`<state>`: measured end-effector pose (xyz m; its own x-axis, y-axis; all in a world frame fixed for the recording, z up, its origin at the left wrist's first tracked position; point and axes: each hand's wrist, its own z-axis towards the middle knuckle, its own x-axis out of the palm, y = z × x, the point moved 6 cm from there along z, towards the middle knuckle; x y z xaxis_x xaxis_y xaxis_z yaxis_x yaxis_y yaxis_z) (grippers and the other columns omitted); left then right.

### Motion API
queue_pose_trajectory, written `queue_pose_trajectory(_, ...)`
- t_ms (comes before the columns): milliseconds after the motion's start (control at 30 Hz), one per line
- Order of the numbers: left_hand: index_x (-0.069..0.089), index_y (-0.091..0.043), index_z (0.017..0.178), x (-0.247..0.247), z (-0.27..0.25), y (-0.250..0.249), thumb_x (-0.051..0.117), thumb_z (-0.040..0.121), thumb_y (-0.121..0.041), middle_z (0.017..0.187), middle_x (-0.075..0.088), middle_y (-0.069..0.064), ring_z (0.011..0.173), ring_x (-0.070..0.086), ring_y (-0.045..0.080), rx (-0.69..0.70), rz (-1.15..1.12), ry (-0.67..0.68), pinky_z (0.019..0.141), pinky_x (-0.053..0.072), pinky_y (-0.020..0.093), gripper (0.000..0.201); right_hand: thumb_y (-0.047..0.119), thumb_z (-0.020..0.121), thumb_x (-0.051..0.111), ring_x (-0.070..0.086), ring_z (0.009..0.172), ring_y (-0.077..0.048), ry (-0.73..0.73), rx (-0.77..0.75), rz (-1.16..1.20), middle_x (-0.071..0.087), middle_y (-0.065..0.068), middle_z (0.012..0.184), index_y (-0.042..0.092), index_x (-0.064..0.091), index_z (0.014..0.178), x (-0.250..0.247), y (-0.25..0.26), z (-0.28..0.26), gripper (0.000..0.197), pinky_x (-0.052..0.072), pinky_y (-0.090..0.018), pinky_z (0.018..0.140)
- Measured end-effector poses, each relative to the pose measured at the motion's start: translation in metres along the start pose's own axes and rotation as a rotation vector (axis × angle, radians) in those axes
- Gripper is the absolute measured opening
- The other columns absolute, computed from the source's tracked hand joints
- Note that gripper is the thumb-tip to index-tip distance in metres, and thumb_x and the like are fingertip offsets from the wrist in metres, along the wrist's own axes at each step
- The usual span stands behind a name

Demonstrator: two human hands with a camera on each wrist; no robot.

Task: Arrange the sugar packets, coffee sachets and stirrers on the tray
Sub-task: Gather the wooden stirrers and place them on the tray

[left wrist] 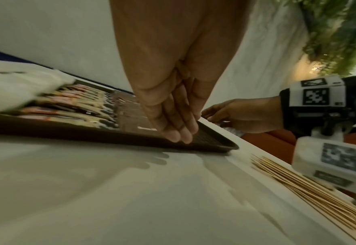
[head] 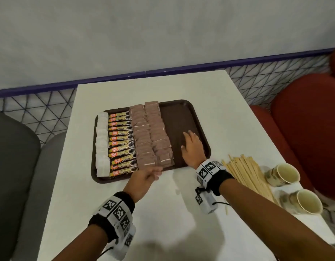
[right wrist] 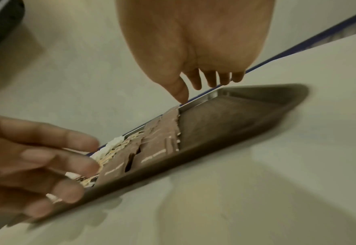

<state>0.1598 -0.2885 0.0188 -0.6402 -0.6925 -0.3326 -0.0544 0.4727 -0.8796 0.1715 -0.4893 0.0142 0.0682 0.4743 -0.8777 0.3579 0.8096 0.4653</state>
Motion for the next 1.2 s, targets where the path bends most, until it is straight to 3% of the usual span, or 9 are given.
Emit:
queue_pose_trajectory(200,0.056,-0.001,0.124,0.074,0.021,-0.014,0.040,0.095,0.001,0.095,0.059,0.005,0.081,0.055,0.015,-0.042,0.047,0.223,0.068,0.038,0.014,0.033,0.012,0.089,0.046,0.019,0.138,-0.034,-0.064,0.322,0.013,0.023,-0.019,0.149,0.002,0.023,0.142,-0.033,-0.090,-0.061,0.058,0.014,-0.039,0.115)
queue_pose_trajectory(400,0.049,-0.010,0.132,0.133,0.019,-0.020,0.049,0.094,-0.011,0.113,0.060,0.012,0.117,0.053,0.032,-0.113,0.130,0.347,0.098,0.042,0.036,0.038,0.018,0.089,0.051,0.023,0.134,-0.033,-0.140,0.457,0.065,0.029,-0.019,0.144,-0.001,0.027,0.138,-0.031,-0.132,-0.118,0.059,0.014,-0.035,0.111)
queue_pose_trajectory(633,0.037,-0.010,0.141,0.164,0.016,-0.028,0.049,0.095,-0.013,0.136,0.048,0.015,0.122,0.049,0.034,-0.159,0.165,0.414,0.102,0.040,0.041,0.048,0.024,0.092,0.045,0.023,0.135,-0.038,-0.190,0.453,-0.129,0.026,-0.026,0.146,-0.004,0.024,0.139,-0.055,-0.150,-0.108,0.059,0.014,-0.044,0.115)
queue_pose_trajectory(800,0.030,-0.007,0.143,0.165,0.016,-0.027,0.050,0.093,-0.004,0.130,0.046,0.013,0.102,0.048,0.019,-0.287,-0.051,0.398,0.074,0.048,0.026,0.054,0.031,0.095,0.039,0.030,0.130,-0.036,-0.149,0.750,-0.056,0.035,-0.024,0.139,-0.004,0.029,0.135,-0.053,-0.163,-0.112,0.054,0.028,-0.044,0.106)
queue_pose_trajectory(900,0.027,-0.007,0.144,0.162,0.017,-0.026,0.049,0.092,-0.001,0.126,0.045,0.010,0.104,0.048,0.019,-0.334,-0.121,0.381,0.074,0.049,0.023,0.057,0.033,0.094,0.034,0.037,0.123,-0.036,-0.111,0.704,-0.021,0.041,-0.025,0.131,-0.004,0.036,0.130,-0.042,-0.144,-0.108,0.051,0.035,-0.043,0.099)
queue_pose_trajectory(1000,0.026,-0.007,0.145,0.156,0.019,-0.024,0.048,0.092,0.001,0.120,0.044,0.007,0.102,0.050,0.019,-0.361,-0.152,0.355,0.071,0.050,0.024,0.058,0.036,0.078,0.034,0.058,0.096,-0.043,-0.149,0.637,0.096,0.059,-0.031,0.100,-0.006,0.059,0.102,-0.038,-0.125,-0.103,0.054,0.047,-0.049,0.077)
queue_pose_trajectory(1067,0.026,-0.006,0.145,0.150,0.021,-0.022,0.046,0.093,0.001,0.117,0.046,0.007,0.101,0.051,0.019,-0.378,-0.164,0.328,0.070,0.051,0.024,0.056,0.032,0.083,0.042,0.052,0.109,-0.039,-0.221,0.715,0.102,0.055,-0.026,0.116,0.001,0.054,0.115,-0.049,-0.129,-0.105,0.046,0.041,-0.048,0.089)
queue_pose_trajectory(1133,0.027,-0.004,0.144,0.144,0.023,-0.019,0.045,0.094,-0.001,0.115,0.048,0.008,0.100,0.053,0.020,-0.390,-0.177,0.298,0.070,0.051,0.025,0.053,0.033,0.087,0.047,0.032,0.127,-0.032,-0.092,0.818,0.174,0.037,-0.018,0.138,0.008,0.037,0.133,-0.045,-0.143,-0.108,0.053,0.028,-0.043,0.102)
queue_pose_trajectory(1200,0.030,-0.003,0.142,0.142,0.026,-0.016,0.046,0.095,-0.004,0.114,0.051,0.010,0.099,0.054,0.020,-0.407,-0.199,0.279,0.071,0.051,0.026,0.050,0.039,0.083,0.055,0.027,0.129,-0.032,-0.025,0.841,0.189,0.031,-0.016,0.141,0.009,0.032,0.135,-0.043,-0.147,-0.115,0.064,0.027,-0.043,0.104)
